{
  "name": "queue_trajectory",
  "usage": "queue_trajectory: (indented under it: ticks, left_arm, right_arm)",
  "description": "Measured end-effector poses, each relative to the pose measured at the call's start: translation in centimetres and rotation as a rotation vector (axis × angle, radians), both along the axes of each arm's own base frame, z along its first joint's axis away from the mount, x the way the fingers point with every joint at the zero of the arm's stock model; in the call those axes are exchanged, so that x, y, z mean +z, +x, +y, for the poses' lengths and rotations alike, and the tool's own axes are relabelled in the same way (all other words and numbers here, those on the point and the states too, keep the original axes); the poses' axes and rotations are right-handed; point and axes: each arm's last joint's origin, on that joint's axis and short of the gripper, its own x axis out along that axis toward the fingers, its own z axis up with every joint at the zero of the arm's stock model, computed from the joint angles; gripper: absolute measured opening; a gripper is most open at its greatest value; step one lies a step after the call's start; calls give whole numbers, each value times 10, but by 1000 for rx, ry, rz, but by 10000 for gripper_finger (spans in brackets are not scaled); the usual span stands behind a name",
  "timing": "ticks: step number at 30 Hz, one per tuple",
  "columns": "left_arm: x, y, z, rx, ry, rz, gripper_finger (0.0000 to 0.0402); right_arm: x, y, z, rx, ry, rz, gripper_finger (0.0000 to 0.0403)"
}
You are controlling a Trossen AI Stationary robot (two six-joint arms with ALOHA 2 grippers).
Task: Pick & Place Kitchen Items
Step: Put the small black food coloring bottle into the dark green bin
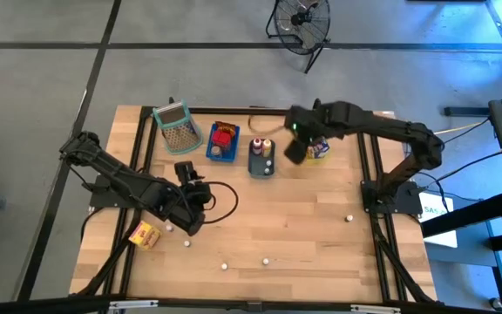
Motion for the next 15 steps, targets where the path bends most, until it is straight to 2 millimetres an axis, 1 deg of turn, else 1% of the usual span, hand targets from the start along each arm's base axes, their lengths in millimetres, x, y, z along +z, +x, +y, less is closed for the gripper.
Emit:
queue_trajectory:
  ticks: [3, 6, 9, 15]
  left_arm:
    - [-1, -2, -5, 6, -70, 6, 254]
    - [-1, -4, -9, 5, -83, -6, 254]
    - [-1, -5, -12, 3, -82, -14, 254]
    - [-1, -6, -17, 41, -118, -73, 254]
  right_arm:
    - [0, 0, 30, 84, 16, 53, 238]
    - [-1, -2, 60, 127, 33, 79, 238]
    - [-1, -2, 92, 183, 43, 66, 238]
    - [-1, -15, 156, 351, 51, 61, 238]
